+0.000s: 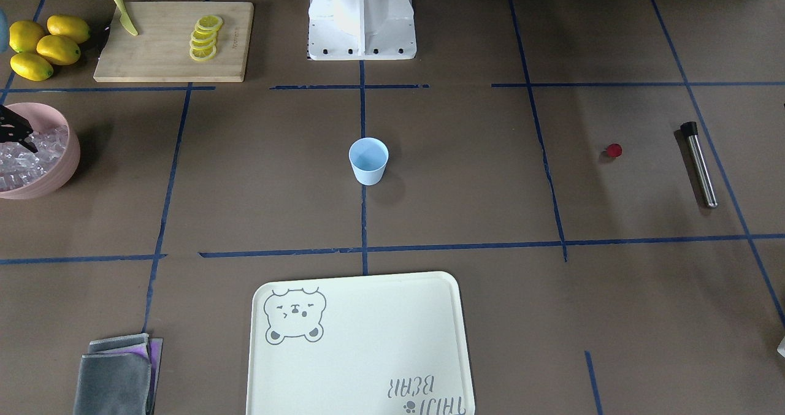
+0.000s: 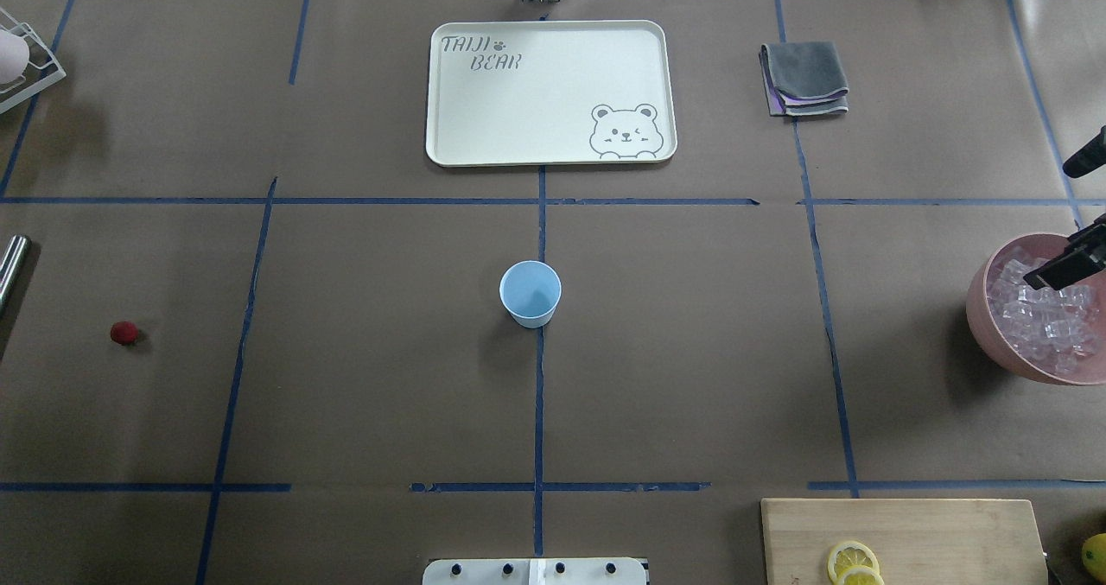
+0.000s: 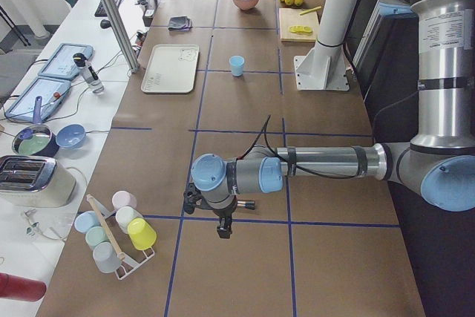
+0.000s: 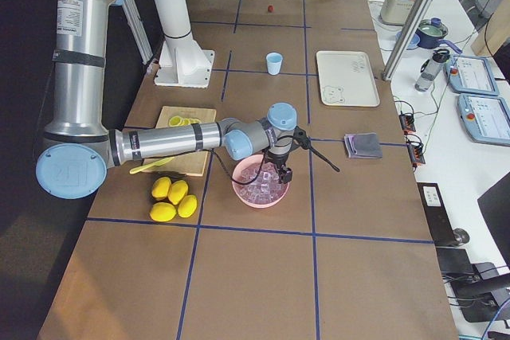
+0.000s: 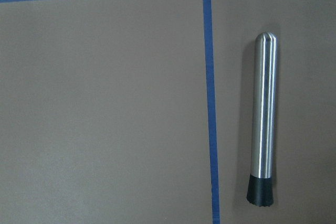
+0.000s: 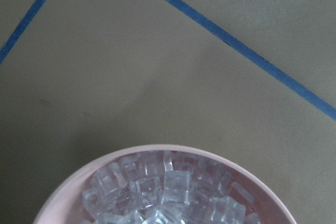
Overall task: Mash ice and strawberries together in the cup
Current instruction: 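Lower the right gripper into the pink bowl and grasp an ice cube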
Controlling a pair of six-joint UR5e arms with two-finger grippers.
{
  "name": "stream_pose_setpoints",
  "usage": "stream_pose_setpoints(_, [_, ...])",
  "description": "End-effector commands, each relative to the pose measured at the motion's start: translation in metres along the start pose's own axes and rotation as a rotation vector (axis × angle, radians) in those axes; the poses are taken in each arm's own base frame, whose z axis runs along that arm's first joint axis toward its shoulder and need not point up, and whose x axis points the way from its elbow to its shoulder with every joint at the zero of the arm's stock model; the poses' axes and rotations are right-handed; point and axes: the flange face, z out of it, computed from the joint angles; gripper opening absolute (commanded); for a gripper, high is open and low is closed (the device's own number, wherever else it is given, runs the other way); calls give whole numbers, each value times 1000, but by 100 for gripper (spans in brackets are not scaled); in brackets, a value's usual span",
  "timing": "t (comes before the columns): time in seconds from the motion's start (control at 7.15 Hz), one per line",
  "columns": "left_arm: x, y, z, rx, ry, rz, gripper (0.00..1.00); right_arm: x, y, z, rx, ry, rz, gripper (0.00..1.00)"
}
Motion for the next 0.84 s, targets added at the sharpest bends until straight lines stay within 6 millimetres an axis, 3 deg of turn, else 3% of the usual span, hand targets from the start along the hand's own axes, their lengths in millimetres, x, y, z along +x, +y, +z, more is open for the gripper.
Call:
stream_pose_setpoints(0.0, [0, 0, 0, -1, 0, 0, 100, -5, 6, 12, -28, 12, 5, 95])
stream_pose_setpoints(0.56, [0, 0, 0, 0, 0, 4, 100, -7, 13, 18, -46, 1, 8, 82])
stream_pose_setpoints(0.7, [0, 0, 0, 0, 0, 4, 100, -6, 16, 19, -50, 1, 9, 58])
